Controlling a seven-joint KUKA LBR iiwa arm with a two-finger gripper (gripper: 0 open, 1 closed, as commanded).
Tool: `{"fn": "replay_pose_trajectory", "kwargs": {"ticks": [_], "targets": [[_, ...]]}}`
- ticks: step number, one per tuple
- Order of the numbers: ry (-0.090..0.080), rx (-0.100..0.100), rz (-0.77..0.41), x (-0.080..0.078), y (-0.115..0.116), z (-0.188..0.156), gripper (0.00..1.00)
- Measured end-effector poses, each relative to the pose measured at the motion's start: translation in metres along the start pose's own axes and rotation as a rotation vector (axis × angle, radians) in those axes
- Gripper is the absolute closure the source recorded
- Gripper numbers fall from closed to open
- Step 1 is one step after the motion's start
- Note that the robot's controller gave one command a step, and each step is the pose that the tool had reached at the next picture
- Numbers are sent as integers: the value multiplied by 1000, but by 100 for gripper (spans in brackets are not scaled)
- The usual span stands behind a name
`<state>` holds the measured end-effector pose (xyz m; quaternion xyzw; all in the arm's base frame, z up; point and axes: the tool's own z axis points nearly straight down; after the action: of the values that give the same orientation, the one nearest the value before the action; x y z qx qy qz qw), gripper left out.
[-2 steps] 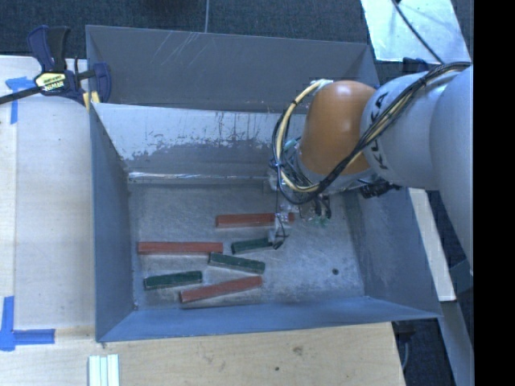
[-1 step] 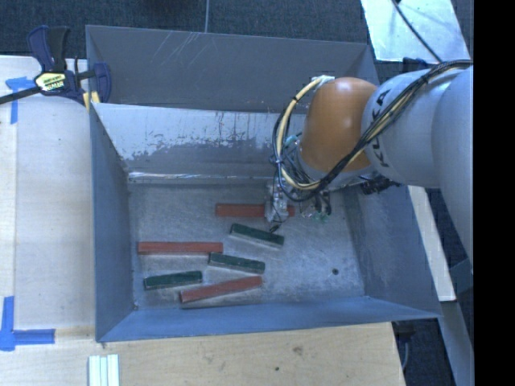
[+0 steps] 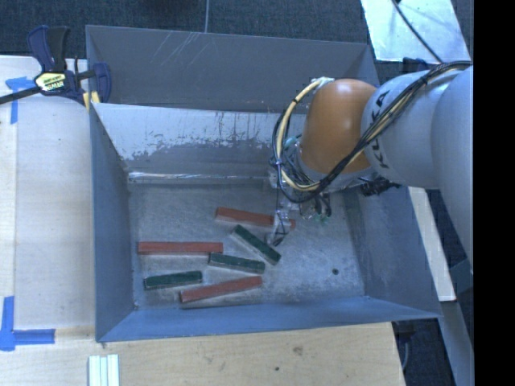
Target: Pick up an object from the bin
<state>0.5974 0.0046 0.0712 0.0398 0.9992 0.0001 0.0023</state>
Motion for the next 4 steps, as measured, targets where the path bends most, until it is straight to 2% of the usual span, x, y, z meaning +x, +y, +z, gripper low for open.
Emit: {"fn": "replay_pose_trajectory", "kwargs": {"ticks": [1, 2, 3, 4], "targets": [[-2, -1, 0, -1, 0, -1, 100], [-1, 1, 72, -18, -37, -141, 100], [1, 1, 72, -18, -37, -141, 0], [11, -2, 49, 21, 36, -58, 0]]}}
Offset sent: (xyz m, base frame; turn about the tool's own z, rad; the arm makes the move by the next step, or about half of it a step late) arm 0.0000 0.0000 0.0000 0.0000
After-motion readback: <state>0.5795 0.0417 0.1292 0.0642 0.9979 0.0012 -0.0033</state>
